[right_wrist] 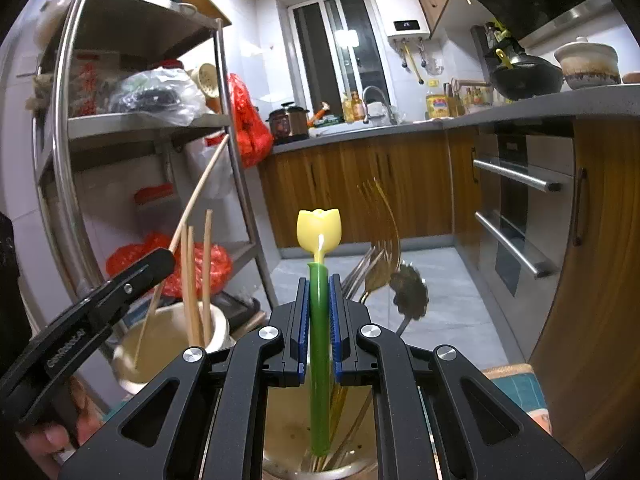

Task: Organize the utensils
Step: 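Release the chopstick into the tall holder while the right tool releases the green spoon into the short holder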

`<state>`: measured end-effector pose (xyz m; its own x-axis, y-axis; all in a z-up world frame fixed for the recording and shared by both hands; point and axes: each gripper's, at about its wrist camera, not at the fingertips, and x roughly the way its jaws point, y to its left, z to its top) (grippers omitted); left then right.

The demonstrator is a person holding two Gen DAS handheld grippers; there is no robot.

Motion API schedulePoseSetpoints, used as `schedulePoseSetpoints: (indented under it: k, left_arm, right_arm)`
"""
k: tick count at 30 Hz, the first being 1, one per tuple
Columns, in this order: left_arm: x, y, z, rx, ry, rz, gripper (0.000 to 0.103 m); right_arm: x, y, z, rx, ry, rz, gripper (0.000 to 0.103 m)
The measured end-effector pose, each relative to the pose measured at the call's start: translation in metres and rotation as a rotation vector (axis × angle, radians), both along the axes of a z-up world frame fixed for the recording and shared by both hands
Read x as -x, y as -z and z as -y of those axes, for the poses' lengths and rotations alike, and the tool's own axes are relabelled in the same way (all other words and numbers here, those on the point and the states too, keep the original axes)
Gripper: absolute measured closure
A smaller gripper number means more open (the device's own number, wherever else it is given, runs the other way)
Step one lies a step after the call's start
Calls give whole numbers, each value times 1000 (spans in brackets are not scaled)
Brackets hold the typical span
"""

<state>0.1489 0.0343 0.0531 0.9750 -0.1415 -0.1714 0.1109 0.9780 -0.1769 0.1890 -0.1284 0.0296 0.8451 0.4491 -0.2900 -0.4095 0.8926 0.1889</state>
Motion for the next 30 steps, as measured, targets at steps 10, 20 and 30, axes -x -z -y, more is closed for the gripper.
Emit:
schedulePoseSetpoints:
  k: [10,20,30]
  left_arm:
    - [19,4,6,-95,23,-77,97]
    - [16,5,-4,-99,20,-141,97]
    - [17,3,-6,-108,18,-139,95]
  right_arm:
    - [11,2,-5,60,-40,-1,93]
    - [8,11,-10,100,-83,-69,93]
    - [5,17,-12,114,-100,-117,92]
